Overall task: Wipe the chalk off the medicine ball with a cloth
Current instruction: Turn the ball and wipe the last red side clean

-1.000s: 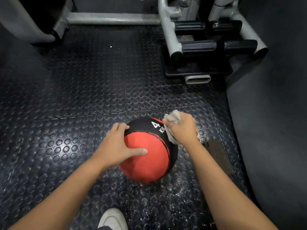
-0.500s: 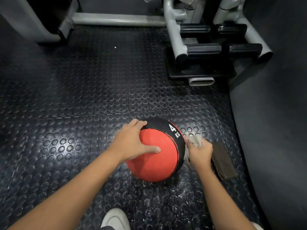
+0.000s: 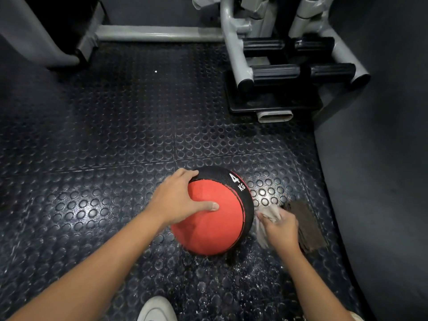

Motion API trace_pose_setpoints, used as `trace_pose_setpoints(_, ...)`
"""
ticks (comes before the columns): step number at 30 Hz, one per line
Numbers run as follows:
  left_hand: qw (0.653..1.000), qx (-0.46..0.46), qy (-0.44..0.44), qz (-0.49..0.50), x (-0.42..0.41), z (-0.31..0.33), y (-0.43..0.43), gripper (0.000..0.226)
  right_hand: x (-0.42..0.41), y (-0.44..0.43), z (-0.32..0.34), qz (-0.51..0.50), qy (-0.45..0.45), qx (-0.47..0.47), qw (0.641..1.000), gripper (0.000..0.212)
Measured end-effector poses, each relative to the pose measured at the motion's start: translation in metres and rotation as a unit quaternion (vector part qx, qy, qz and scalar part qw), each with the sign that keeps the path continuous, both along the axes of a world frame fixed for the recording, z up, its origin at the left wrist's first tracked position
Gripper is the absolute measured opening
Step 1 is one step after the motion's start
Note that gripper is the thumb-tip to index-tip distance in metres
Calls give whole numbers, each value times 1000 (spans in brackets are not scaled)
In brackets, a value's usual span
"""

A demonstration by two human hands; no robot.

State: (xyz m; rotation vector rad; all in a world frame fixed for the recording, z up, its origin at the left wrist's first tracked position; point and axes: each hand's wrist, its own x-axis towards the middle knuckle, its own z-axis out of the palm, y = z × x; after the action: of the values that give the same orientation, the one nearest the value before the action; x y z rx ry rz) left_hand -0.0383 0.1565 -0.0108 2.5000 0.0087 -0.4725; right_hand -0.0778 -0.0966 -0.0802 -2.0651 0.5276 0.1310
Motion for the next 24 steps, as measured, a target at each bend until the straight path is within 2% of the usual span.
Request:
trace_pose_setpoints(2, 1000, -1, -5, -3, -3, -2, 1, 114, -3, -11, -5, -31, 18, 26, 999, 36)
trace_pose_setpoints(4, 1000, -9, -7, -4, -7, -4, 3, 117, 7, -16, 0, -64, -4, 23, 998, 35)
trace_pose_setpoints(7, 999, -29, -15, 1, -20, -8, 6, 118, 24, -11, 17, -69, -62, 25, 995, 29)
trace_pose_setpoints(11, 999, -35, -32, -5, -30, -7, 6, 106, 29, -2, 28, -54, -98, 26, 993, 30)
trace_pose_setpoints(16, 997, -49, -53, -10, -31, -9, 5, 98, 20, -6, 28, -62, -91, 38, 993, 34)
trace_pose_setpoints(20, 997, -49, -64, -5, -32, -10, 5, 94, 15, -9, 32, -72, -81, 68, 992, 23)
trace_pose_setpoints(24, 997, -50, -65, -6, -32, -11, 4, 88, 14, -8, 44, -89, -84, 116, 986, 28)
